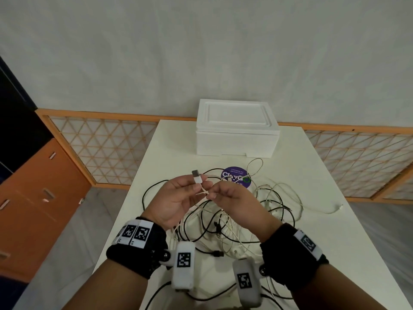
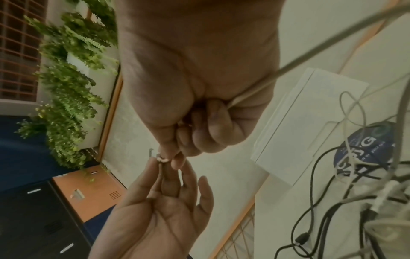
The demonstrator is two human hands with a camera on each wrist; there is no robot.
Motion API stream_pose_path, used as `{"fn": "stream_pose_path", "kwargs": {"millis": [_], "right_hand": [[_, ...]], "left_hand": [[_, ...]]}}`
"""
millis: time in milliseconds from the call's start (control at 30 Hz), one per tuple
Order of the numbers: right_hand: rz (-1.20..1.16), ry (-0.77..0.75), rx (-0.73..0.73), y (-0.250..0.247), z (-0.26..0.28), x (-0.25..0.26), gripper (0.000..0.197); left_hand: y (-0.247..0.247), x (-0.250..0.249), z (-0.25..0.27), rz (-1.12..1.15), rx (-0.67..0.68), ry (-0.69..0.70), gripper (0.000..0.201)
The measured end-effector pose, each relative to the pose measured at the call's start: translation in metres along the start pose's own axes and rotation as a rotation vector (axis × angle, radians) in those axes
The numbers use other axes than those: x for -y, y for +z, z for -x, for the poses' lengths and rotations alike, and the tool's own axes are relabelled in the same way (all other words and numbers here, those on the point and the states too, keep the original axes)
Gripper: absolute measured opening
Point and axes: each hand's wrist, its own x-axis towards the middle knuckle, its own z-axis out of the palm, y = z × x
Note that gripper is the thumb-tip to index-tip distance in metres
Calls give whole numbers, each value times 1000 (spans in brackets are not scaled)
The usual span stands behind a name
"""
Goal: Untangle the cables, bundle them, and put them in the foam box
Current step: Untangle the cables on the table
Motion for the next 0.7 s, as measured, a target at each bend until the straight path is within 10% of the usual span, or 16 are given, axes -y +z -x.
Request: {"fn": "stream_pose_path", "kwargs": {"millis": [267, 467, 700], "right_hand": [[-1, -13, 185, -5, -6, 7, 19], [276, -180, -8, 0, -20, 10, 24], [493, -14, -209, -1, -26, 11, 26]], "left_hand": [[4, -2, -4, 75, 24, 4, 53], [8, 4, -13, 219, -61, 29, 45], [29, 15, -10, 2, -270, 201, 22]]}}
